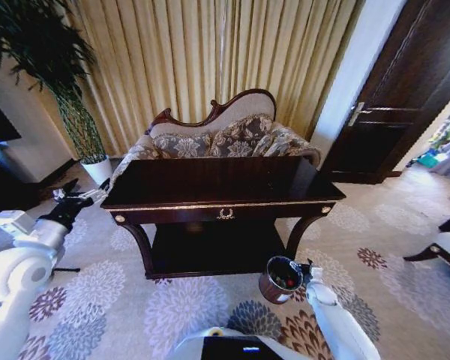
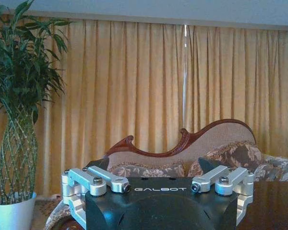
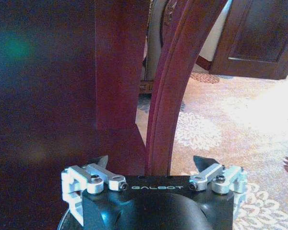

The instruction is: Move to the front of the table and place the trash on the table into the trash bin.

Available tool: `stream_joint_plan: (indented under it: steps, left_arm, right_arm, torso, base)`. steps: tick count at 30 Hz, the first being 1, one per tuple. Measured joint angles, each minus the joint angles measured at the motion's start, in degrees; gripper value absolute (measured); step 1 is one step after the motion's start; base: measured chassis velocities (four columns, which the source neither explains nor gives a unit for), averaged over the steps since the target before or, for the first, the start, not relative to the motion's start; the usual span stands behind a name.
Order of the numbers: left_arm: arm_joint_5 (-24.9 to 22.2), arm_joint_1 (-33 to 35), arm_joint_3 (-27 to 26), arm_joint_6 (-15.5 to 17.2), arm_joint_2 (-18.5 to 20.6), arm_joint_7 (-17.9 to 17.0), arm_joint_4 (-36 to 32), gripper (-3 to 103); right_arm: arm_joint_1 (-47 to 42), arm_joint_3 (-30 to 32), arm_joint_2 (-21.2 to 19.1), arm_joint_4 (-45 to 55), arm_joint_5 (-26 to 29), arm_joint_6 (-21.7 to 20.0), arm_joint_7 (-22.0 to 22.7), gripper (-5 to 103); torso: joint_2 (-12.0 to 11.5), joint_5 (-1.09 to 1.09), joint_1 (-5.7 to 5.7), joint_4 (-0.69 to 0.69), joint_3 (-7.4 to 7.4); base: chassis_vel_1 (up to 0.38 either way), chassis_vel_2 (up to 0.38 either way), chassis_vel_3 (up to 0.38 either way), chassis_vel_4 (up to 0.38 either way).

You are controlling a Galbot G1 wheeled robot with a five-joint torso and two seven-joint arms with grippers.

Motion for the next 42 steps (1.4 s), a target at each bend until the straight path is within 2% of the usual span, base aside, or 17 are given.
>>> stream_joint_plan:
  steps: [9,11,14,18,19,22,28,30,42]
  left_arm:
    - [0.0,0.1,0.2,-0.1,0.1,0.1,-0.4,100]
    - [0.0,0.0,0.4,-0.1,0.2,0.1,-0.4,100]
    - [-0.1,-0.1,0.5,-0.1,0.2,0.1,-0.4,100]
    - [-0.1,-0.2,0.6,-0.1,0.2,0.1,-0.4,100]
    - [-0.1,-0.2,0.6,-0.1,0.2,0.1,-0.4,100]
    - [-0.2,-0.3,0.9,-0.2,0.1,0.1,-0.1,100]
    - [-0.3,-0.8,1.1,-0.3,0.4,0.1,0.0,100]
    - [-0.4,-1.2,1.2,-0.3,0.5,0.1,0.0,100]
    - [-0.4,-1.3,1.9,-0.4,0.0,0.1,0.0,100]
  right_arm:
    - [-1.3,1.0,0.0,4.9,1.3,-1.7,0.0,100]
    - [-2.6,2.4,0.1,10.0,2.1,-4.0,-0.1,100]
    - [-3.7,3.6,0.1,13.7,2.6,-5.2,-0.2,100]
    - [-7.0,6.0,0.0,23.7,6.2,-7.8,-0.5,100]
    - [-7.0,6.0,0.0,23.7,6.2,-7.8,-0.5,100]
    - [-10.2,7.9,-0.7,33.8,11.1,-8.5,-1.7,100]
    - [-12.0,9.1,-1.1,40.0,13.8,-8.8,-1.8,100]
    - [-12.8,10.1,-1.2,45.9,15.0,-9.7,-1.8,100]
    - [-12.6,9.4,-1.5,54.3,13.1,-10.8,-1.7,100]
  torso:
    - [0.0,0.01,0.00,0.00,0.00]
    - [0.0,0.00,0.00,0.01,0.00]
    - [0.0,0.00,0.00,0.01,0.00]
    - [0.0,0.00,0.00,0.00,0.00]
    - [0.0,0.00,0.00,0.00,0.00]
    - [0.0,-0.01,0.00,0.01,0.00]
    - [0.0,0.00,0.00,-0.01,0.00]
    - [0.0,0.00,0.00,0.00,0.00]
    - [0.0,0.00,0.00,0.00,0.00]
  base:
    - [0.000,0.000,0.000,0.000]
    - [0.000,0.000,0.000,0.000]
    - [0.000,0.000,0.000,0.000]
    - [0.000,0.000,0.000,0.000]
    - [0.000,0.000,0.000,0.000]
    - [0.000,0.000,0.000,0.000]
    - [0.000,0.000,0.000,0.000]
    - [0.000,0.000,0.000,0.000]
    - [0.000,0.000,0.000,0.000]
